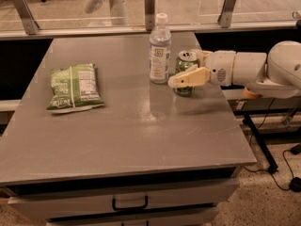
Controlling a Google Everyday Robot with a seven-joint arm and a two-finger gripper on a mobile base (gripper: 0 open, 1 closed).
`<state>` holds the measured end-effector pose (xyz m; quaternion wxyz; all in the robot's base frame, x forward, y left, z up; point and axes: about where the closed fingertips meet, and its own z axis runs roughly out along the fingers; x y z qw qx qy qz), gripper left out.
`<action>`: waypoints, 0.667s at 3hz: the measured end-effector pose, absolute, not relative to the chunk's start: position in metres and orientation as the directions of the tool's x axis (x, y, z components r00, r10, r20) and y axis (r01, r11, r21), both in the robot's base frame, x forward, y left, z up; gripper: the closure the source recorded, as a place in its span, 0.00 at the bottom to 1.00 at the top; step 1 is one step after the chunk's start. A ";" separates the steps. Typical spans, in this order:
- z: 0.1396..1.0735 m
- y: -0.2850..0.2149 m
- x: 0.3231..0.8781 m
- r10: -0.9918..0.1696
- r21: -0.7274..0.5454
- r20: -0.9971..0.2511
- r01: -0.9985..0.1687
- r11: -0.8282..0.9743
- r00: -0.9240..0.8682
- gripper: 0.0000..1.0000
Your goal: Move green can near blue plastic bottle
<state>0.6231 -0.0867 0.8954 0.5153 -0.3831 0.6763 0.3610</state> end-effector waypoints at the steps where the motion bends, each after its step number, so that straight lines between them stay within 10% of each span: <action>1: 0.888 -0.109 0.609 -0.149 0.090 -0.972 -0.876 0.473 -0.180 0.00; 2: 0.883 -0.140 0.586 -0.152 0.083 -0.971 -0.856 0.510 -0.185 0.00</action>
Offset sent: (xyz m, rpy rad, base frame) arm -0.0723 -0.1073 -0.0203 -0.0356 -0.0038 -0.1454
